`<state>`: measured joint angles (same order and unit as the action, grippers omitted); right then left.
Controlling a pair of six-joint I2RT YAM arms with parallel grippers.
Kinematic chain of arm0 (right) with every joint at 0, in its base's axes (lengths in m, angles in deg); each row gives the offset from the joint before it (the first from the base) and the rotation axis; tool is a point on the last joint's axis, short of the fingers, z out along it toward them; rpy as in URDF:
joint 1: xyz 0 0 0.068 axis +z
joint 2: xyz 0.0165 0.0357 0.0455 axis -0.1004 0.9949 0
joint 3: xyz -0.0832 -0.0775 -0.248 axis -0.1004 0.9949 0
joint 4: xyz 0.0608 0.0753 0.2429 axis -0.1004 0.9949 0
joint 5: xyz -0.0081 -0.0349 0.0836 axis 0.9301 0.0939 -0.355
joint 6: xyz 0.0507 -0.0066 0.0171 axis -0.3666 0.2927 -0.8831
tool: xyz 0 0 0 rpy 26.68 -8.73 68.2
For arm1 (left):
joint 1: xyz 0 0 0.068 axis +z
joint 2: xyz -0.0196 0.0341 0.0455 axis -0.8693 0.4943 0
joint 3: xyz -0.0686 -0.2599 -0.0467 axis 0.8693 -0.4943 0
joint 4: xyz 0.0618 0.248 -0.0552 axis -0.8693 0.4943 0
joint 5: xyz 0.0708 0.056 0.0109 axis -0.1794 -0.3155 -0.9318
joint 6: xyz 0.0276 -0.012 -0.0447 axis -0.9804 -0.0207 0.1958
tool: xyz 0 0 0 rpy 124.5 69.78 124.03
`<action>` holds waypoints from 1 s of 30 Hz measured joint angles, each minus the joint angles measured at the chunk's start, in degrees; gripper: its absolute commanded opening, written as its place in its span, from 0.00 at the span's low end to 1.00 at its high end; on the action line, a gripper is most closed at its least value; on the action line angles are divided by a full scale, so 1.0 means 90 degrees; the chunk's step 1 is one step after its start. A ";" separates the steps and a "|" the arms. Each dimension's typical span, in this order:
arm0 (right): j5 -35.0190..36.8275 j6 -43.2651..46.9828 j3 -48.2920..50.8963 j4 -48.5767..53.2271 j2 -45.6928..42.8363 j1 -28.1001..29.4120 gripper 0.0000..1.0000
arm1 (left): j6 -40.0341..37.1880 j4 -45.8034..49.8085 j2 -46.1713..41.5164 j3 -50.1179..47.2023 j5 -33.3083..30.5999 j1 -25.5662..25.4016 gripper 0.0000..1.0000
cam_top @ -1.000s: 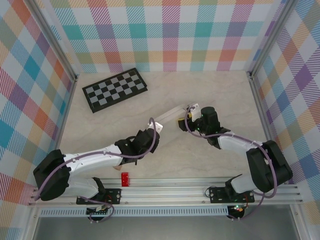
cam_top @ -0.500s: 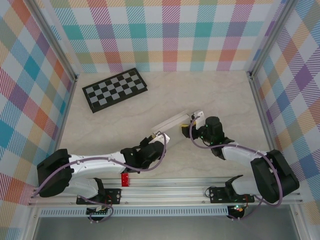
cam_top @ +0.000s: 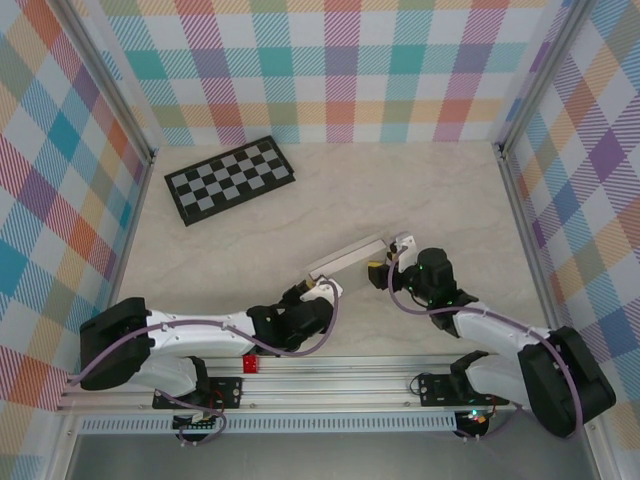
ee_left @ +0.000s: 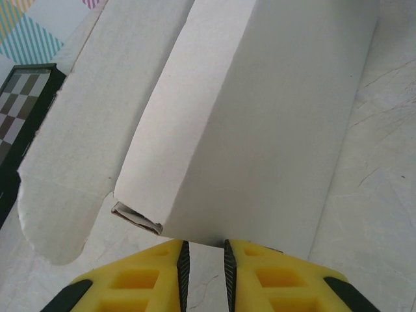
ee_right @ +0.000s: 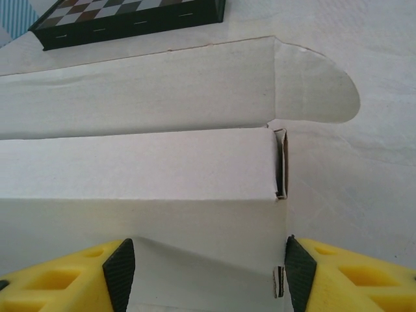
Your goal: Fold the paper box
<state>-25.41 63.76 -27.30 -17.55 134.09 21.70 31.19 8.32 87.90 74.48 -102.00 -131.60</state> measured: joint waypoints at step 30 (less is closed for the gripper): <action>0.0282 0.1149 -0.3502 0.5139 -0.1358 -0.0257 0.64 | 0.2293 0.2635 -0.2985 0.0692 0.0413 0.0614 0.42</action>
<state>-22.88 74.10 -58.82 28.70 121.87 19.38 51.82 32.04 61.04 80.71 -98.29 -126.07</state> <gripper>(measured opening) 0.664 0.422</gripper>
